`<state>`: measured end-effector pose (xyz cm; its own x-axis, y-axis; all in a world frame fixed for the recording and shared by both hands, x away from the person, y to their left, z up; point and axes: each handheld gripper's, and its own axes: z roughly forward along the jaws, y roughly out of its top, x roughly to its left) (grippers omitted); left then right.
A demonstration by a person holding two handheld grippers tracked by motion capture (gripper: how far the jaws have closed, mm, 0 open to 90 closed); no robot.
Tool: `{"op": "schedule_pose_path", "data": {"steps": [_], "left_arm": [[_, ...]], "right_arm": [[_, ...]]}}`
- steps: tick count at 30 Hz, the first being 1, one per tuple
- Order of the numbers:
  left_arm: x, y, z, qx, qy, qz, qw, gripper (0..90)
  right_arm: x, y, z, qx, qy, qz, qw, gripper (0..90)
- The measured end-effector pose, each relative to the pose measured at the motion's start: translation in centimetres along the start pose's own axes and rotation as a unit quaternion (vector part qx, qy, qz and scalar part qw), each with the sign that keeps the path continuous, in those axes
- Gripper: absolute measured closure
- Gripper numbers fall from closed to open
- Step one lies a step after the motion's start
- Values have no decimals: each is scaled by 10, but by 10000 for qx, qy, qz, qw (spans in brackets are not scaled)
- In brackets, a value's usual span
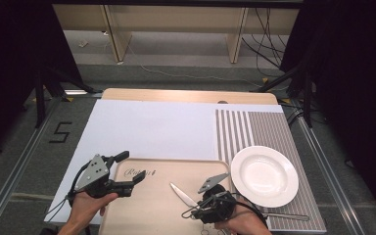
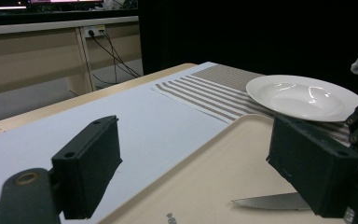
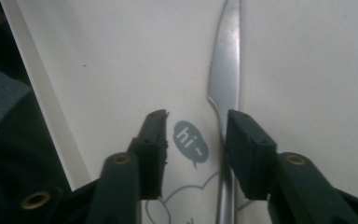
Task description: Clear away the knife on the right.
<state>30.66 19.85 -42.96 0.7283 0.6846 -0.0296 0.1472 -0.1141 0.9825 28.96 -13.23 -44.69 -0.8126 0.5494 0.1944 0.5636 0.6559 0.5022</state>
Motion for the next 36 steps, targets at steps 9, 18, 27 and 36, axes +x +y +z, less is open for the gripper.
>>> {"op": "schedule_pose_path", "data": {"steps": [9,18,27,36], "left_arm": [[0,0,0,4,4,13,10000,162],[0,0,0,-3,2,26,10000,163],[1,0,0,9,10,31,10000,163],[0,0,0,16,6,49,10000,163]], "right_arm": [[6,6,21,520,-411,-543,9963,899],[-1,5,21,574,-615,-497,9952,900],[-17,-2,12,657,-878,-250,9937,900],[-29,-13,1,712,-895,-88,9934,900]]}}
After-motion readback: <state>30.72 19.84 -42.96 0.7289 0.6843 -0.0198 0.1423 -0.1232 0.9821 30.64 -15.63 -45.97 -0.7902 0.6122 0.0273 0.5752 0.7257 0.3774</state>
